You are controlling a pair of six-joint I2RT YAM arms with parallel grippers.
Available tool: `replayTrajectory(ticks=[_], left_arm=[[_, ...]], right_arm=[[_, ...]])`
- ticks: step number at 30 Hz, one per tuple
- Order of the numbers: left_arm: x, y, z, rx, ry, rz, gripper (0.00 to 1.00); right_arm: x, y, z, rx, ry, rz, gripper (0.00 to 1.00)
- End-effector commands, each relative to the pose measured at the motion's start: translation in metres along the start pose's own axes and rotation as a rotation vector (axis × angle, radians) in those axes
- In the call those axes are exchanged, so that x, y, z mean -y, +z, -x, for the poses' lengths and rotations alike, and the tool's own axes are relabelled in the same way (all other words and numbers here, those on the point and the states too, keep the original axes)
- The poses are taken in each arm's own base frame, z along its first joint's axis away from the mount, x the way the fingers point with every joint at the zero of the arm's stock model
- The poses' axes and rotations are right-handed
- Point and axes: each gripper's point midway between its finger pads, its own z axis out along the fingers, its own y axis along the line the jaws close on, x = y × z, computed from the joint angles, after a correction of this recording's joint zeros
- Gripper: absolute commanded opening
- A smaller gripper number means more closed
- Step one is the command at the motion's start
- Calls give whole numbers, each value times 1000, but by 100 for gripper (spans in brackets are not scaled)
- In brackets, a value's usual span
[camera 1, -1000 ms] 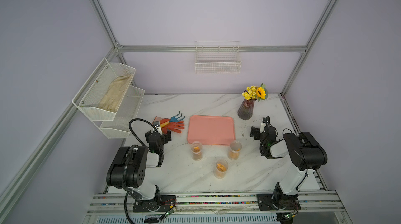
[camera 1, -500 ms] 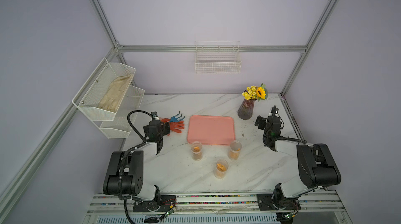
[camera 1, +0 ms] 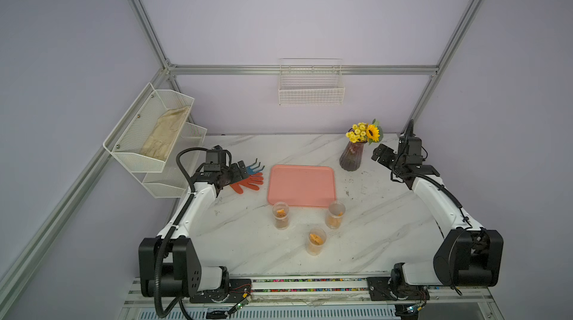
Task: Pour the cookies out of the jar
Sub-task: Pick up the jar from the center of the board.
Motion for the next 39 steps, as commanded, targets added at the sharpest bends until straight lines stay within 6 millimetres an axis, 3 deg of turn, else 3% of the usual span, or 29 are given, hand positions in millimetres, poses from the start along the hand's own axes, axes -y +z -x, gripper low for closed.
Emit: replayTrajectory(ticks=[1,6,11,21,28,39], left_arm=[[28,-24,-40,-123,-62,-169,100],[64,-52,-64,-173,-65,-316,100],[102,-79,-74,-192,-12,-439,100],[147,-102,-97,-276,68,-577,100],[158,-111,-108,-312,90,-620,100],[156,-112,-121,-347,103,-624,100]], right_arm=[[-17,-28,-30,-169,25,87,94],[-35,-42,-42,-252,76,178,92],[-48,-55,-50,-304,130,236,91],[-77,-76,-80,-413,90,279,90],[-98,-84,-109,-474,14,264,89],[-123,-85,-149,-560,-97,223,89]])
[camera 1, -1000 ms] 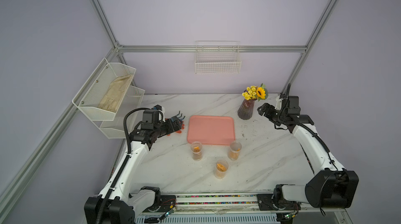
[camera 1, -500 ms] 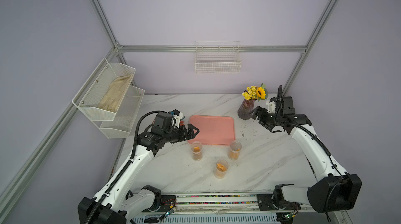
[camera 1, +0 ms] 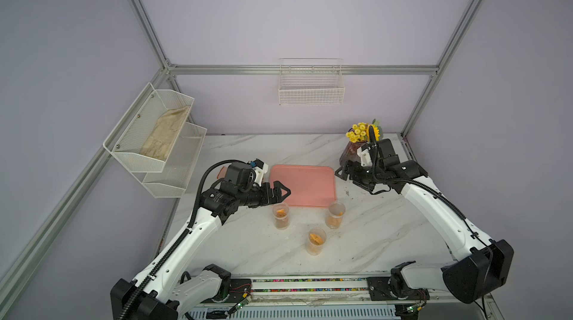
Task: Pour the cookies out of the jar
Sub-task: Pick up the jar from the center of the board.
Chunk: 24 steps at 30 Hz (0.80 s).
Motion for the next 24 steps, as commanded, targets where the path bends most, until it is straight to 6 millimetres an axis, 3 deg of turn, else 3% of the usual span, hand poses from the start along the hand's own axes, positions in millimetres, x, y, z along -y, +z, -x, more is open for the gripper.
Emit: replayTrajectory(ticks=[1,2,11,24], left_arm=[[12,-6,0,6,16,-40,100],[11,-6,-1,3,16,-38,100],[5,1,-1,-9,4,-15,100],[-6,-2,-6,19,-43,30,100]], right_arm=[[1,2,-9,-23,-5,-59,90],[2,11,-12,-47,-9,-77,90],[-4,27,-30,-126,-48,-95,90],[9,49,-66,-284,-163,-246,90]])
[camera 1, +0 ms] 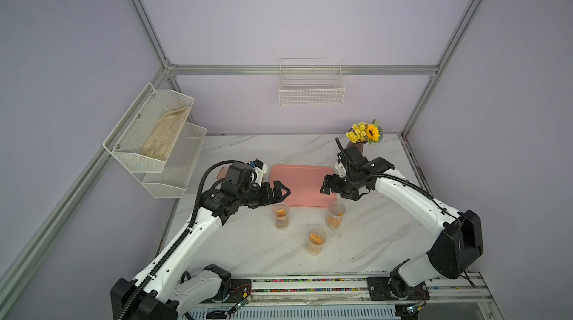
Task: Pour the cookies out of the jar
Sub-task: Pick up the jar from the center of the board.
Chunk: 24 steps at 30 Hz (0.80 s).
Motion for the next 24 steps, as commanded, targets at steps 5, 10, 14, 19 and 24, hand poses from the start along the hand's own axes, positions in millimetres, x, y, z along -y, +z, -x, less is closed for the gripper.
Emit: replayTrajectory(ticks=[5,10,14,19,24], left_arm=[[-5,-3,-8,15,-23,11,100],[-7,-4,-10,18,-31,16,100],[-6,-5,-12,20,-36,16,100],[-2,-7,-13,29,-34,12,100],[-3,-9,-18,30,-42,16,100]], right_arm=[[22,-10,-20,-68,-98,-220,93],[28,-12,-29,-84,-116,-259,96],[32,-12,-35,-93,-124,-275,97],[35,-8,-40,-108,-127,-280,97],[40,3,-51,-141,-119,-277,97]])
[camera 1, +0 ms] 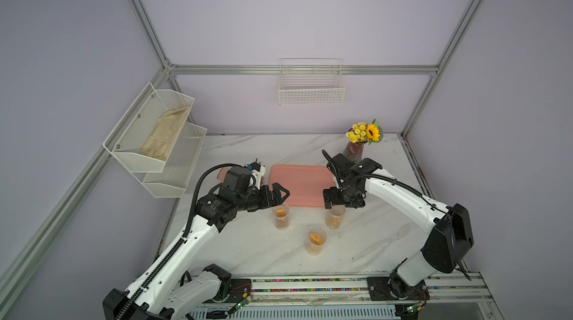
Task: Pour the cookies out of the jar
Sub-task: Pick up the jar from the center of the board.
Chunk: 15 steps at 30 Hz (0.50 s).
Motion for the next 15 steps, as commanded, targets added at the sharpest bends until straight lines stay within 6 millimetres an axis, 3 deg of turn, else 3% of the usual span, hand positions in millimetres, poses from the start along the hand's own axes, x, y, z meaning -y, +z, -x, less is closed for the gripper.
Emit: replayTrajectory(ticks=[1,15], left_arm=[[-9,2,-11,-11,-20,14,100],[-11,-1,-16,3,-32,21,100]], right_arm=[[5,3,-13,-22,1,-13,97],[9,28,-23,-70,8,-16,93]])
